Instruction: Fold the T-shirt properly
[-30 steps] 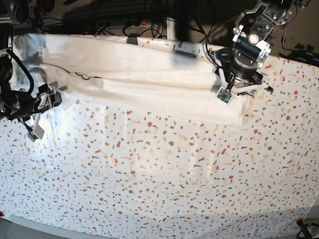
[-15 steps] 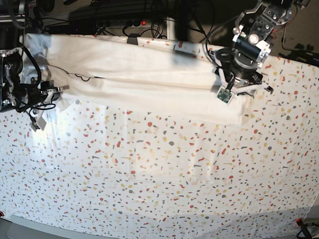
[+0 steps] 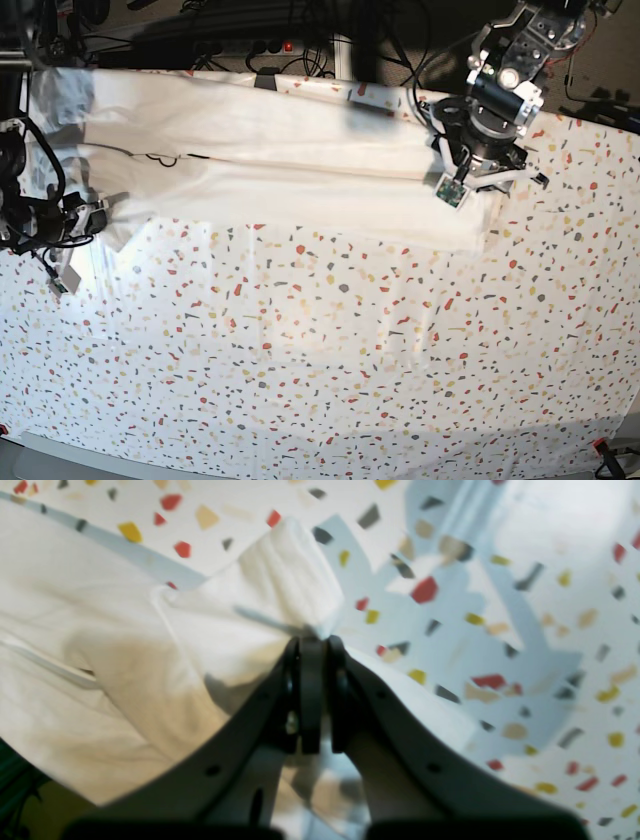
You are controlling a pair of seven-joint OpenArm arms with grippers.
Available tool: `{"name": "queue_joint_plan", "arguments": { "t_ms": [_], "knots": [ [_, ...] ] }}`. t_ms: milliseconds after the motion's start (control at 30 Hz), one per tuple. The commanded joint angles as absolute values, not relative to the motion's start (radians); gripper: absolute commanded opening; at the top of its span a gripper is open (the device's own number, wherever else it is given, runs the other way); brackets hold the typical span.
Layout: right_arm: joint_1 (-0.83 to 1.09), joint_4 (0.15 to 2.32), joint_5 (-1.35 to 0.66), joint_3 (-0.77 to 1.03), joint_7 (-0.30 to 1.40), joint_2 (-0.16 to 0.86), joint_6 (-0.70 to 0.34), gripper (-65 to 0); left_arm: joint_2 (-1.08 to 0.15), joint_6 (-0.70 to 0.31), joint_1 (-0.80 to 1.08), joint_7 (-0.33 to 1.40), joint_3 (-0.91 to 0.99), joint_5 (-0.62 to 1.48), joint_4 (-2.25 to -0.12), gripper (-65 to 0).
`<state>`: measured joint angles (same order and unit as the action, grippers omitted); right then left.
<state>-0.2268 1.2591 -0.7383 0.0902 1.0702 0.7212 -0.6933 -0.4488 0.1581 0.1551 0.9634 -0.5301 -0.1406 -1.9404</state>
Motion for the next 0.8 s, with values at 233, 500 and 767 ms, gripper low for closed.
{"name": "queue_joint_plan", "arguments": {
  "t_ms": [233,500,767],
  "knots": [
    [-0.249,1.319,-1.017,0.099,1.141,0.822,-0.698,-65.0,-0.413,0.167,0.146,0.943,-0.525,-0.155,-1.961,-42.2],
    [-0.114,1.452,-1.09,0.099,1.142,0.947,-0.698,-65.0,-0.413,0.165,0.144,0.957,-0.525,-0.208,-1.961,-42.2],
    [0.003,1.635,-1.117,0.099,1.142,1.022,-0.698,-65.0,-0.413,0.166,0.144,0.957,-0.525,-0.208,-1.961,-42.2]
  ]
}}
